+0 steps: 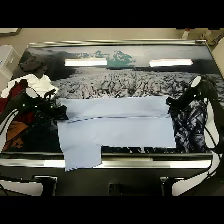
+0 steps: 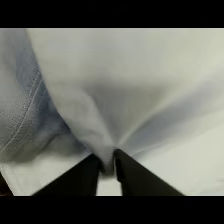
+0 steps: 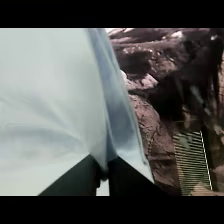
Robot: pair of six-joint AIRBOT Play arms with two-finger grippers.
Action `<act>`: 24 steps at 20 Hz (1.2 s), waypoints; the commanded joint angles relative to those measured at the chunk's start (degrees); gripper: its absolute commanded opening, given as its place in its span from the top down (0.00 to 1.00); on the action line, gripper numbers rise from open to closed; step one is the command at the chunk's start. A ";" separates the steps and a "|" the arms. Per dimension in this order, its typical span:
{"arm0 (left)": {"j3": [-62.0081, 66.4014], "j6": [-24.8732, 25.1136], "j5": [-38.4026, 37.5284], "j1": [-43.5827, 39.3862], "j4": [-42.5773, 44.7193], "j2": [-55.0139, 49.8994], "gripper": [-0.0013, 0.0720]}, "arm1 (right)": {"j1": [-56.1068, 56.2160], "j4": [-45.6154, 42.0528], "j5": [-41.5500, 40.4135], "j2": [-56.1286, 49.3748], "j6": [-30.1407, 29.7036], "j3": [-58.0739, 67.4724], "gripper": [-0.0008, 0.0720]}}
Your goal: Fold the clothes and pants, and hang the long-sleeved shirts on hangers.
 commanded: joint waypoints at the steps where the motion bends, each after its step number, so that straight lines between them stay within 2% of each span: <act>1: 0.90 -0.66 -2.49 0.55 0.04 0.13 0.29 | -0.57 0.24 1.81 0.17 1.38 1.57 0.46; 2: 2.64 -0.37 -5.35 1.62 0.31 0.26 0.16 | -1.55 0.17 3.32 0.92 0.90 3.37 0.41; 4: 6.67 1.25 -11.69 5.53 0.42 1.75 0.17 | -5.77 0.20 8.90 2.75 -0.31 7.08 0.21; 6: 6.49 1.20 -15.72 9.33 1.64 5.09 0.19 | -10.97 0.09 15.78 4.81 -0.31 7.45 0.20; 8: -0.68 1.77 -16.35 11.34 4.52 10.43 0.19 | -14.60 -0.33 17.81 7.61 -1.31 3.82 0.20; 12: -29.53 4.39 -6.80 11.30 3.63 24.06 0.19 | -15.76 -2.08 11.37 15.06 -3.30 -10.05 0.20; 15: -41.33 10.27 -4.72 11.34 -0.90 30.86 0.19 | -15.78 -1.73 10.05 16.96 -4.24 -16.26 0.20; 17: -44.78 11.85 -3.41 11.23 -4.39 32.28 0.19 | -15.78 -1.51 10.73 17.00 -4.37 -17.59 0.21; 24: -47.08 10.29 5.11 4.55 -8.55 30.51 0.20 | -15.78 -0.52 12.87 17.07 -4.79 -17.84 0.21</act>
